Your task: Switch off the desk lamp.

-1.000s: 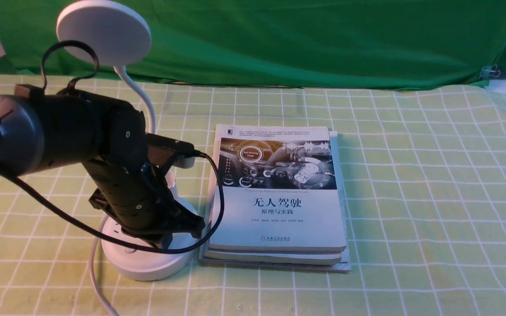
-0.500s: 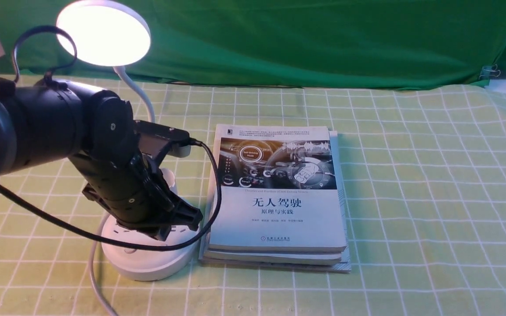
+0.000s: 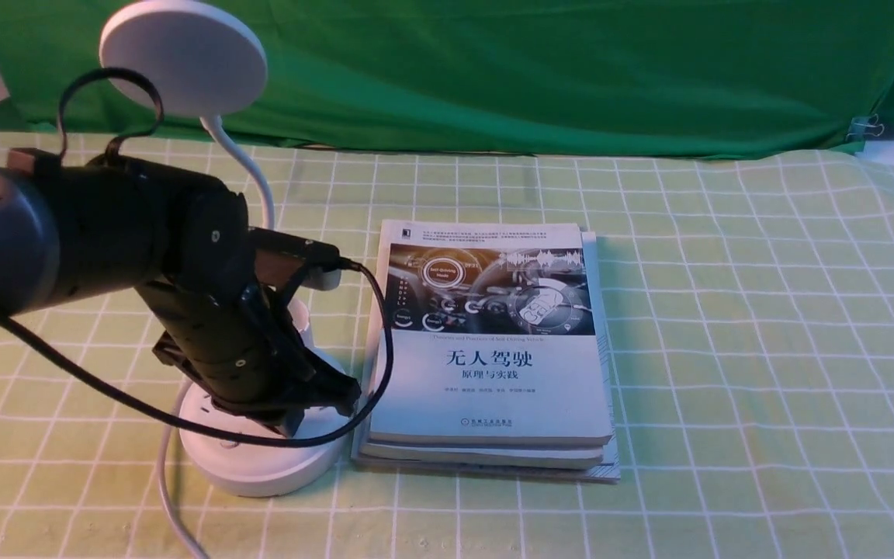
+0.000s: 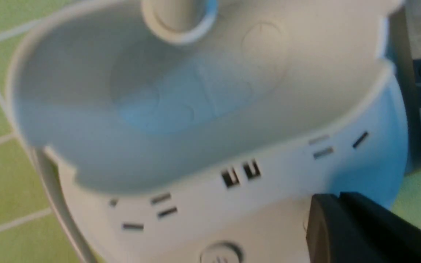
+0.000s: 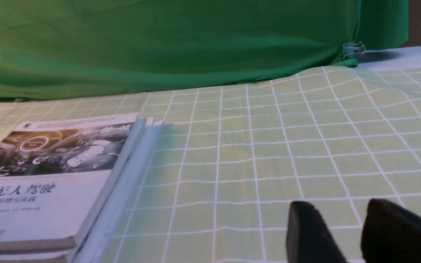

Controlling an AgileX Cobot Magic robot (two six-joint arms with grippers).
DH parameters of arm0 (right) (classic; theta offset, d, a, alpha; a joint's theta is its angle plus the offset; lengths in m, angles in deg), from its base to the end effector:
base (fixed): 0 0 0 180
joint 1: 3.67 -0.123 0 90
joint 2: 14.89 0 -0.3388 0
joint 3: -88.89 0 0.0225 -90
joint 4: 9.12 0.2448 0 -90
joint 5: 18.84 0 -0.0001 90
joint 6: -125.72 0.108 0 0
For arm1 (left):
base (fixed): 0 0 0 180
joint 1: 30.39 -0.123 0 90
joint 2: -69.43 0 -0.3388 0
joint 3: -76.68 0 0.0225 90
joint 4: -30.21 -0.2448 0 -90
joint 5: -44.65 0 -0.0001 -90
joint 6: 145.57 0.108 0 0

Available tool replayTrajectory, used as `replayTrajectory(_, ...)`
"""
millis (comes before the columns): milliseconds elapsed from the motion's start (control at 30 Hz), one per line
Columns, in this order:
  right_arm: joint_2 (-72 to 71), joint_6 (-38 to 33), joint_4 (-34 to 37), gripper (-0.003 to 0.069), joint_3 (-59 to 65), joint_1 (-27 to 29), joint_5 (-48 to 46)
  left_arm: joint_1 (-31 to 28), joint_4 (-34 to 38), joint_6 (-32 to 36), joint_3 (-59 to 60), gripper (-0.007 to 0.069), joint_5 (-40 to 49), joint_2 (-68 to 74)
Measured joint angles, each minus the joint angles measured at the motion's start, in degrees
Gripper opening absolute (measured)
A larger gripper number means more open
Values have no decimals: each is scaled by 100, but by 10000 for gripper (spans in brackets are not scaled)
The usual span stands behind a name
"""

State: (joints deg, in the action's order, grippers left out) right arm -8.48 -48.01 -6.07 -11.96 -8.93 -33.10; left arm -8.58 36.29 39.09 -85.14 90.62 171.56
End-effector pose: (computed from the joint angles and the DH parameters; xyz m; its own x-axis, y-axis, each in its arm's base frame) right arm 0.0119 0.0025 0.1837 -0.1841 0.1441 -0.9723 -0.0760 0.9842 0.1602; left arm 0.2937 -0.1264 0.2456 -0.8984 0.3675 -0.2405 0.3941 0.9162 -0.0721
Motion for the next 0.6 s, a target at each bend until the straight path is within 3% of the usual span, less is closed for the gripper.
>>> replayTrajectory(333,0,-4,0,238,0,0,-8,73,69,-194,1577,1,-962,-2591)
replayTrajectory(600,0,-6,0,238,0,0,-3,73,93,-210,3273,1,-3118,-5086)
